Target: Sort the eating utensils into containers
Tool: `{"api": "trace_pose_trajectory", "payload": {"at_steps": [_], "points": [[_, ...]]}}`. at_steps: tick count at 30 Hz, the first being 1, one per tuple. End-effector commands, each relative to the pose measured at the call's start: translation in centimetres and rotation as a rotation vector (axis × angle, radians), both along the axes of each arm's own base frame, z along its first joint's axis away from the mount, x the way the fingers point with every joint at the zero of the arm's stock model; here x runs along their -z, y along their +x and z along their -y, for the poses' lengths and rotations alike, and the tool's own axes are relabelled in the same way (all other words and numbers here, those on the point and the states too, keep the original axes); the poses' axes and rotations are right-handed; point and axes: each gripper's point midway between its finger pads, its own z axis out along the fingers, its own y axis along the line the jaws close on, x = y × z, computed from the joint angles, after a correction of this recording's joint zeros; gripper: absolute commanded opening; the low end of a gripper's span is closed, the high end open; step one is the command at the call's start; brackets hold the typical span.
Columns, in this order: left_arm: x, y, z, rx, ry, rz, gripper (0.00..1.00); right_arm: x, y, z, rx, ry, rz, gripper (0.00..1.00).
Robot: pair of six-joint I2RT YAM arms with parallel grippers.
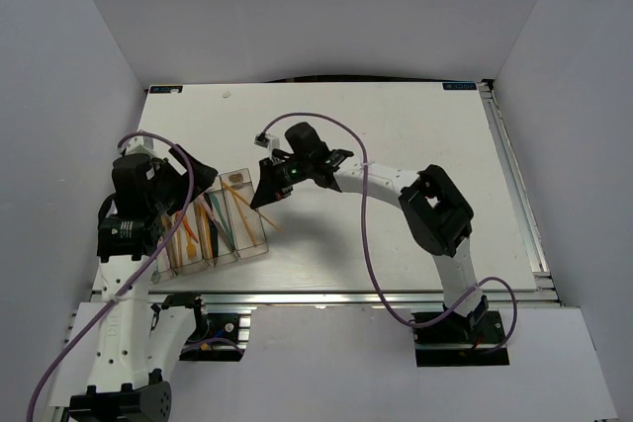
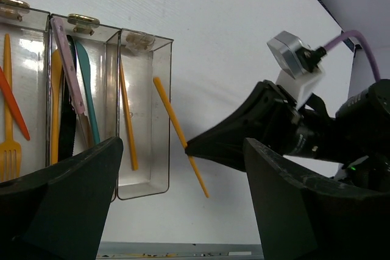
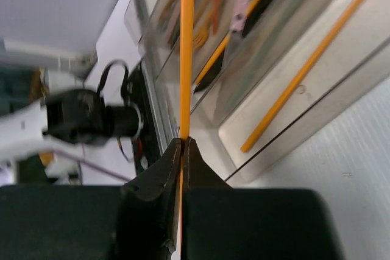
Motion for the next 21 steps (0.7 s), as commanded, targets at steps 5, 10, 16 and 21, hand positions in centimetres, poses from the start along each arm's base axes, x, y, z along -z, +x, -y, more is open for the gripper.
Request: {"api": "trace_pose_trajectory", "payload": {"at_steps": [5, 10, 16, 21], "points": [[-1.4, -0.8, -0.4, -0.026, 0.010, 0.028, 0.91, 0.4, 2.8, -3.9, 0.302, -0.007, -0.225, 0.00], [-1.6, -1.0, -0.7, -0.027, 0.031, 0.012, 0.91, 2.0, 3.0, -5.1, 0.372, -0.041, -0.252, 0.00], [-1.6, -0.9, -1.0, -0.041, 0.036, 0.004, 0.91, 2.8, 3.5, -5.2, 0.402, -0.056, -0.269, 0.15], [-1.6, -0.5, -1.1, -0.046, 0.043, -0.002, 0.91, 2.1, 3.5, -5.6, 0.382, -0.030, -0.247, 0.31]]}}
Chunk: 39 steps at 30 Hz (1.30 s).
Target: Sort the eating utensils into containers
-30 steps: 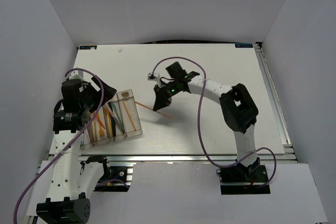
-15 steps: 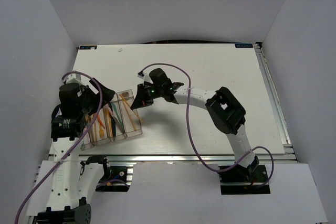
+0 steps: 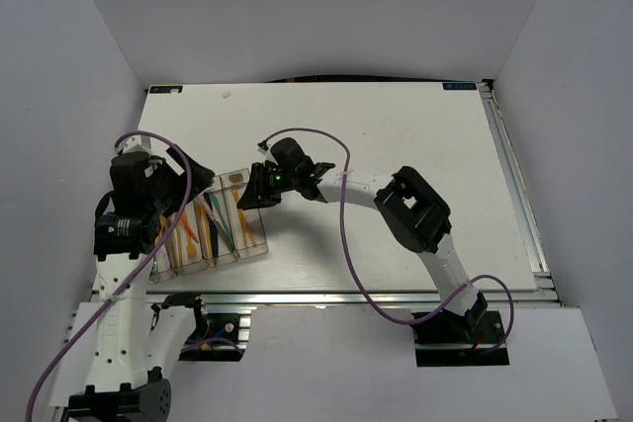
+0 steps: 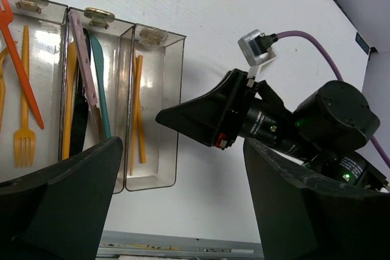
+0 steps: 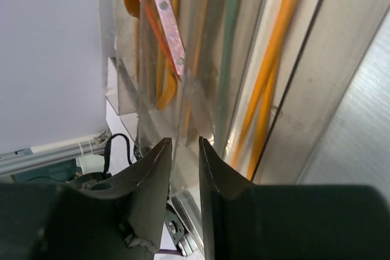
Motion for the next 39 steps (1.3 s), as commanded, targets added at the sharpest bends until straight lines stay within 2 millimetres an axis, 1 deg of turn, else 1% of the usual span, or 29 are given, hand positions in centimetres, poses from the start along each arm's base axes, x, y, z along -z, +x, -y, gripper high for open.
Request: {"api": "trace_pose_trajectory", "payload": {"at_steps": [1, 4, 6, 7, 9, 10, 11, 12, 13, 14, 15, 16, 17, 18, 19, 21, 22, 24, 25, 27, 28, 30, 31, 32, 34, 36, 37, 38, 39], "points": [[-1.6, 0.3, -0.5, -0.012, 0.028, 0.034, 0.91, -3.1, 1.4, -1.1, 0.014, 0.082, 0.062, 0.32], [-1.6, 0.7, -0.6, -0.012, 0.032, 0.026, 0.91, -3.5, 1.4, -1.0, -0.002, 0.093, 0.076, 0.35], [-1.7, 0.9, -0.6, -0.012, 0.033, 0.026, 0.91, -4.4, 1.5, -0.9, -0.013, 0.113, 0.089, 0.35], [-1.9, 1.0, -0.6, -0.009, 0.035, 0.031, 0.92, -5.2, 1.8, -0.9, -0.020, 0.133, 0.109, 0.35], [-2.3, 1.1, -0.6, -0.005, 0.038, 0.042, 0.91, -7.7, 1.9, -0.7, -0.078, 0.184, 0.193, 0.37], [-2.4, 1.2, -0.6, -0.004, 0.036, 0.048, 0.92, -10.0, 2.2, -0.4, -0.141, 0.232, 0.303, 0.56], [-2.5, 1.3, -0.5, 0.003, 0.036, 0.052, 0.92, -10.9, 2.5, -0.1, -0.176, 0.242, 0.372, 0.89], [-2.9, 1.4, -0.2, 0.016, 0.031, 0.072, 0.92, -12.0, 2.9, 0.4, -0.206, 0.247, 0.450, 0.89], [-3.1, 1.4, 0.0, 0.030, 0.028, 0.089, 0.92, -12.7, 4.0, 1.4, -0.223, 0.241, 0.523, 0.89], [-3.3, 1.5, 0.3, 0.043, 0.021, 0.102, 0.93, -13.8, 4.6, 2.7, -0.266, 0.211, 0.651, 0.89], [-3.5, 1.8, 0.6, 0.066, 0.022, 0.132, 0.94, -14.3, 5.3, 3.7, -0.274, 0.198, 0.708, 0.89], [-4.0, 1.6, 1.3, 0.105, 0.003, 0.159, 0.95, -14.8, 7.2, 5.7, -0.264, 0.185, 0.766, 0.89], [-4.2, 1.7, 1.6, 0.125, 0.000, 0.181, 0.95, -15.0, 7.5, 7.6, -0.273, 0.137, 0.784, 0.89], [-4.6, 2.0, 2.0, 0.147, -0.006, 0.215, 0.98, -15.3, 8.6, 9.1, -0.294, 0.105, 0.880, 0.89], [-5.0, 1.9, 2.7, 0.185, -0.020, 0.239, 0.98, -16.4, 10.6, 11.8, -0.264, 0.078, 0.935, 0.89], [-6.0, 2.2, 3.2, 0.218, -0.028, 0.293, 0.98, -16.5, 12.5, 15.1, -0.265, 0.004, 0.994, 0.89], [-6.2, 2.2, 3.5, 0.237, -0.029, 0.305, 0.98, -17.6, 14.4, 18.1, -0.209, -0.038, 1.026, 0.89], [-6.8, 2.5, 4.1, 0.276, -0.041, 0.334, 0.98, -18.2, 15.9, 21.3, -0.154, -0.088, 1.043, 0.89], [-7.0, 2.6, 4.3, 0.291, -0.040, 0.346, 0.98, -19.3, 17.3, 24.1, -0.085, -0.131, 1.069, 0.89], [-7.6, 2.9, 4.8, 0.323, -0.045, 0.367, 0.98, -20.0, 17.9, 26.5, -0.046, -0.149, 1.077, 0.89], [-7.8, 2.9, 4.9, 0.335, -0.044, 0.373, 0.98, -20.6, 17.6, 28.3, -0.051, -0.135, 1.081, 0.89], [-8.3, 3.1, 5.2, 0.353, -0.046, 0.389, 0.98, -20.9, 17.3, 30.0, -0.037, -0.128, 1.066, 0.89], [-8.3, 3.2, 5.2, 0.358, -0.047, 0.392, 0.98, -20.1, 17.3, 31.2, -0.022, -0.136, 1.035, 0.89], [-8.4, 3.2, 5.3, 0.361, -0.047, 0.399, 0.98, -20.7, 16.6, 31.7, -0.015, -0.126, 1.035, 0.89], [-8.5, 3.1, 5.4, 0.367, -0.050, 0.407, 0.98, -20.3, 16.1, 33.0, 0.017, -0.164, 1.017, 0.89], [-8.4, 3.0, 5.5, 0.370, -0.055, 0.409, 0.98, -19.8, 15.7, 33.7, 0.040, -0.200, 1.016, 0.89], [-8.4, 2.8, 5.5, 0.370, -0.054, 0.413, 0.98, -20.4, 15.3, 34.4, 0.071, -0.235, 1.040, 0.90], [-8.5, 2.7, 5.5, 0.370, -0.055, 0.418, 0.98, -19.4, 15.1, 34.8, 0.079, -0.258, 1.035, 0.89], [-8.3, 2.6, 5.5, 0.371, -0.053, 0.418, 0.98, -19.4, 14.8, 35.2, 0.091, -0.273, 1.047, 0.89]]}}
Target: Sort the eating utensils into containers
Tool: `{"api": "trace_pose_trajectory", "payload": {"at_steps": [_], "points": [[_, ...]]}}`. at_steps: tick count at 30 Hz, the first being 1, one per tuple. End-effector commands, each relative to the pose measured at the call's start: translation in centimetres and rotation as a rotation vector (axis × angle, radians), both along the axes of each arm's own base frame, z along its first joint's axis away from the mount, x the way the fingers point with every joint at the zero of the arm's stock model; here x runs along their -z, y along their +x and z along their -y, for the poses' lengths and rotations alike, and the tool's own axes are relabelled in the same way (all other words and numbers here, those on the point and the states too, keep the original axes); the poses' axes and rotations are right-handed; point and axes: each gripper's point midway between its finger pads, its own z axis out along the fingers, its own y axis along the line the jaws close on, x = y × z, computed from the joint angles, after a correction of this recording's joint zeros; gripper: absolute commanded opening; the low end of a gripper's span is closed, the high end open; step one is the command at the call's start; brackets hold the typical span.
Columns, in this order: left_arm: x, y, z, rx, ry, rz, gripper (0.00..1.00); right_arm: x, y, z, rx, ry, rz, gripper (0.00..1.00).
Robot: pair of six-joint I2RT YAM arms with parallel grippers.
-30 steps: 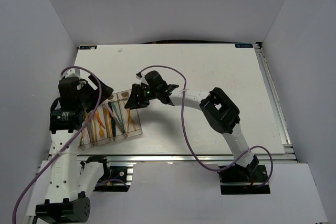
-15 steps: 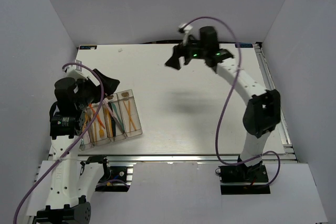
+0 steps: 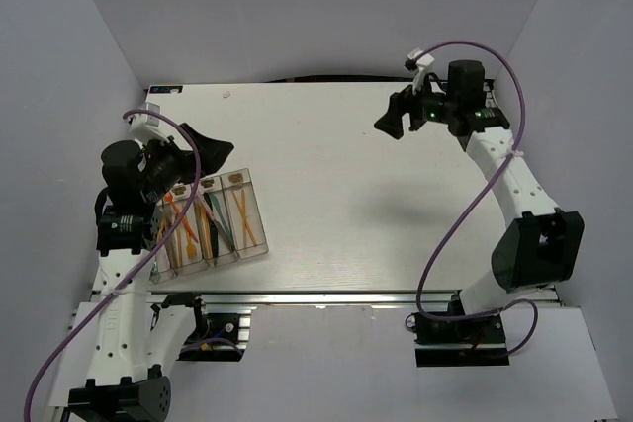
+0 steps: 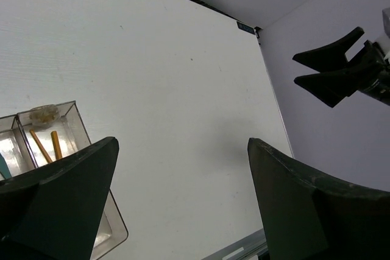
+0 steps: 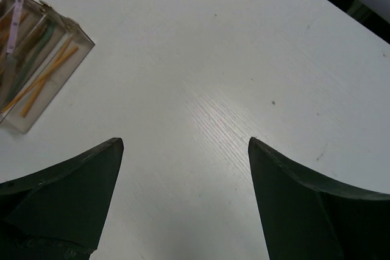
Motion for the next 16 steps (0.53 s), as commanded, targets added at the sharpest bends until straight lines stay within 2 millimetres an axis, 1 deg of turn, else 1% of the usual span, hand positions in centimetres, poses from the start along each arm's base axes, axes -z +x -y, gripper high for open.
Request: {"api": "trace_pose_trajectory", "payload": {"at_steps": [1, 2, 4, 5, 6, 8, 9, 10, 11, 16], "points": [[-1.0, -0.7, 0.3, 0.025, 0.004, 0.056, 0.98, -1.9, -1.4, 1.7, 0.075, -0.046, 0.106, 0.89], [-1.0, -0.8, 0.3, 0.025, 0.006, 0.060, 0.98, -1.2, -1.4, 2.1, 0.101, -0.052, 0.104, 0.89], [-0.8, -0.8, 0.3, 0.022, 0.007, 0.060, 0.98, -1.8, -1.6, 3.1, 0.167, -0.057, 0.134, 0.90], [-0.9, -0.9, 0.3, 0.022, 0.007, 0.063, 0.98, -1.8, -1.7, 3.3, 0.181, -0.061, 0.138, 0.89], [-0.8, -1.0, 0.3, 0.021, 0.007, 0.063, 0.98, -1.2, -1.9, 3.6, 0.195, -0.068, 0.129, 0.89], [-0.7, -1.2, 0.3, 0.018, 0.002, 0.065, 0.98, -1.0, -2.1, 4.1, 0.222, -0.082, 0.138, 0.89], [-0.6, -1.3, 0.3, 0.017, 0.004, 0.065, 0.98, -0.3, -2.2, 4.4, 0.233, -0.094, 0.130, 0.89], [-0.5, -1.4, 0.3, 0.015, 0.003, 0.063, 0.98, -0.2, -2.3, 4.8, 0.254, -0.105, 0.136, 0.89], [-0.6, -1.5, 0.3, 0.015, 0.003, 0.068, 0.98, 0.4, -2.3, 5.0, 0.260, -0.114, 0.131, 0.90], [-0.7, -1.7, 0.2, 0.017, 0.011, 0.075, 0.98, 0.6, -2.5, 5.4, 0.271, -0.121, 0.149, 0.90]]}}
